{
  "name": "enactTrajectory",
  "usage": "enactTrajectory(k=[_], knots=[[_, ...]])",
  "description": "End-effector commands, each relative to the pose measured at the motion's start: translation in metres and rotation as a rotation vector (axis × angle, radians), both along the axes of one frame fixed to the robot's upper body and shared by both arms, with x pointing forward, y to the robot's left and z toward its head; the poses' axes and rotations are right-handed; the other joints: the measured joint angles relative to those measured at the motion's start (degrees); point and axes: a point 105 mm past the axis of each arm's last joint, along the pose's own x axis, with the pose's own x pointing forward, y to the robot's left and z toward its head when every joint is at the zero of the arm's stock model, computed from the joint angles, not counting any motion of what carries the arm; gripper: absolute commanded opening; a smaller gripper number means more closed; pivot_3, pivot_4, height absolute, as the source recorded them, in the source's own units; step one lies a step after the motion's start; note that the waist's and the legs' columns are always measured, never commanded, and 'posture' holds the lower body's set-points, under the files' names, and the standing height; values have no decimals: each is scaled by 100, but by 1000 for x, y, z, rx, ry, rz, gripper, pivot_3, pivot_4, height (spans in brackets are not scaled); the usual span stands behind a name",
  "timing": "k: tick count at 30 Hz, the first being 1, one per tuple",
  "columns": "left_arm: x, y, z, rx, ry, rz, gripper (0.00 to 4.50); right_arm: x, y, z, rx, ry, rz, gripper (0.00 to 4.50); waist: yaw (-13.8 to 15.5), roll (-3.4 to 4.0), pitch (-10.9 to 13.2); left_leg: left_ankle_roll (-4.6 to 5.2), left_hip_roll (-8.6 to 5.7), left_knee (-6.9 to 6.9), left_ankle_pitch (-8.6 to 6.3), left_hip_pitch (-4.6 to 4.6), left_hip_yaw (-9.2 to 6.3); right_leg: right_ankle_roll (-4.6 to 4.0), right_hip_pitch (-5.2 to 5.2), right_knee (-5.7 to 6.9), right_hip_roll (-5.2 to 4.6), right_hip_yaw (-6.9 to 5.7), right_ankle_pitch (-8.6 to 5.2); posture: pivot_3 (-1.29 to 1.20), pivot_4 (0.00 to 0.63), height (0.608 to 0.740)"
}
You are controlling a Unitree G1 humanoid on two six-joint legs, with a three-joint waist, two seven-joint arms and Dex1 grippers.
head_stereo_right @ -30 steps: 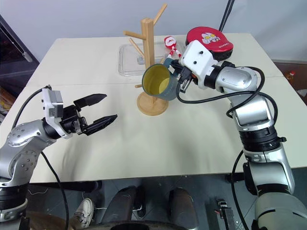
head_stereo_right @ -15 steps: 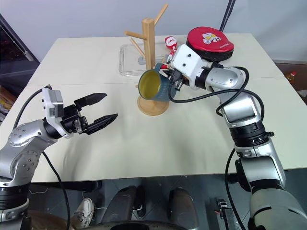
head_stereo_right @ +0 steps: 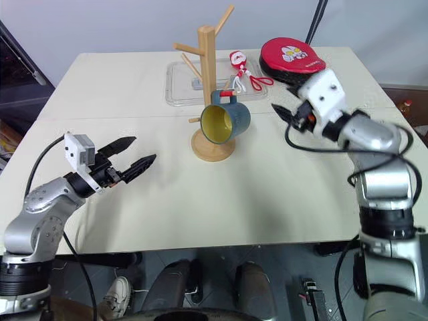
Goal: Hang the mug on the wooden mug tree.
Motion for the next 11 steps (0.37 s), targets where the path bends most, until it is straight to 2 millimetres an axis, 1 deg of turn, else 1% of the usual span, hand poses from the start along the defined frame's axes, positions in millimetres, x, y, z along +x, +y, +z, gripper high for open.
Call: enactTrajectory(k=[1, 3, 4, 7, 11], knots=[[8, 35, -13, 11, -17, 239, 4500, -18, 2, -25, 202, 13, 8, 2357, 0, -1, -1, 0, 1, -2, 0, 2, -1, 0, 4, 0, 1, 0, 0, 0, 150, 740], [10, 47, -27, -2, 12, 328, 4500, -24, 4, -48, 282, 51, -12, 2357, -1, 1, -1, 0, 3, -5, 0, 2, 4, 0, -3, 1, 1, 1, 0, 0, 150, 740], [9, 50, -32, -1, 18, 352, 4500, -26, 5, -57, 301, 58, -19, 2357, 0, 2, 0, 0, 3, -5, 0, 3, 6, 0, -3, 1, 1, 1, 0, 0, 150, 740], [8, 53, -39, 11, 23, 386, 4500, -28, 6, -68, 340, 61, -35, 2357, 1, 3, 1, 0, 2, -2, 0, 0, 7, 1, -5, 1, -1, 1, 1, 0, 150, 740], [7, 54, -41, 3, 26, 402, 4500, -28, 4, -75, 362, 63, -46, 2357, 14, 2, 1, -2, 3, 0, -2, 1, 3, 1, -4, 0, -1, 1, 0, 0, 150, 740]])
